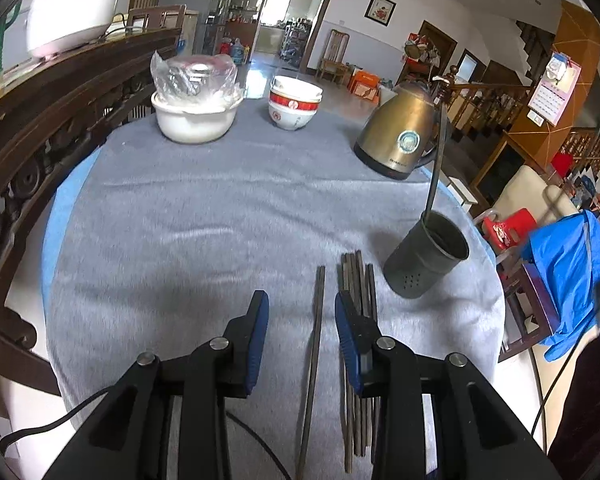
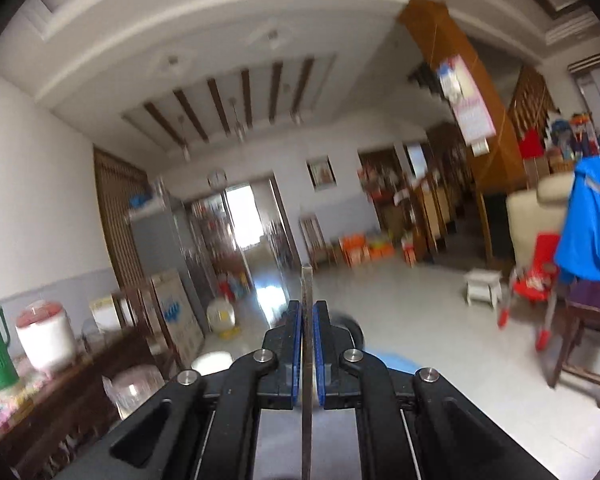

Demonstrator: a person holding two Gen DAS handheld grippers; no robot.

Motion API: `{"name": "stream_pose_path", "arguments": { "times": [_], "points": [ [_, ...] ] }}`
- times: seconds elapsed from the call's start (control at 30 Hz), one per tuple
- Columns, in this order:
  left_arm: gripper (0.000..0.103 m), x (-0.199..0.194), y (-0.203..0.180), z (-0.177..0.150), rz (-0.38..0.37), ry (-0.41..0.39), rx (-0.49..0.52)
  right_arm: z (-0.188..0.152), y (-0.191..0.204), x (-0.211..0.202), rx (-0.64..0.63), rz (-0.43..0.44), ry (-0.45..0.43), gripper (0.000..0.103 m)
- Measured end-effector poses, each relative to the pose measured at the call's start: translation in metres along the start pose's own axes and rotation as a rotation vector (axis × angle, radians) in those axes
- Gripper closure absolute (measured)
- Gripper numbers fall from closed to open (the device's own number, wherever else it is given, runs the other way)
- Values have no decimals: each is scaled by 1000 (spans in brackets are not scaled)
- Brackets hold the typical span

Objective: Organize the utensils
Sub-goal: 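Lower the right gripper's chopstick into the holder cup and open it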

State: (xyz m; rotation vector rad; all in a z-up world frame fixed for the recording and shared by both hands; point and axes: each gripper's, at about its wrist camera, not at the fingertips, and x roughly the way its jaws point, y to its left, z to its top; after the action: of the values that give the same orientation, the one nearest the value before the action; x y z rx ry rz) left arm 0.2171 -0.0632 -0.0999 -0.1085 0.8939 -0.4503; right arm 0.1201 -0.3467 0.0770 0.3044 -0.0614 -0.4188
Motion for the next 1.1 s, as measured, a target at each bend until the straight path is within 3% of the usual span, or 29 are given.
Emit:
{"name": "stream_pose_path", "arguments": {
  "times": [0.07,0.17,0.4,0.67,0.73,0.77,0.87,0.97,1.03,1.1],
  "points": [
    [68,0,0,-4,4,11,-2,-1,13,8,-4,-7,-42,97],
    [68,-2,1,-9,5,15,-2,-16,25,28,-3,-4,-17,97],
    [68,-1,11,-12,26,27,-16,-89,25,76,-50,-13,192,97],
    [68,8,14,-14,39,56,-26,-103,-19,70,54,86,429,90],
    [68,10,11,-15,38,60,-14,-105,-27,56,69,118,440,84],
    [68,11,10,-16,40,62,-10,-106,-33,47,85,126,437,75],
    [68,19,9,-17,38,82,-4,-107,-52,17,164,171,408,36],
    [68,29,9,-18,40,113,2,-115,-65,-10,171,194,404,37],
    [68,36,9,-19,35,131,-1,-130,-72,-20,181,262,474,40],
    [68,43,8,-21,31,146,2,-149,-73,-22,181,295,552,55]
  ]
}}
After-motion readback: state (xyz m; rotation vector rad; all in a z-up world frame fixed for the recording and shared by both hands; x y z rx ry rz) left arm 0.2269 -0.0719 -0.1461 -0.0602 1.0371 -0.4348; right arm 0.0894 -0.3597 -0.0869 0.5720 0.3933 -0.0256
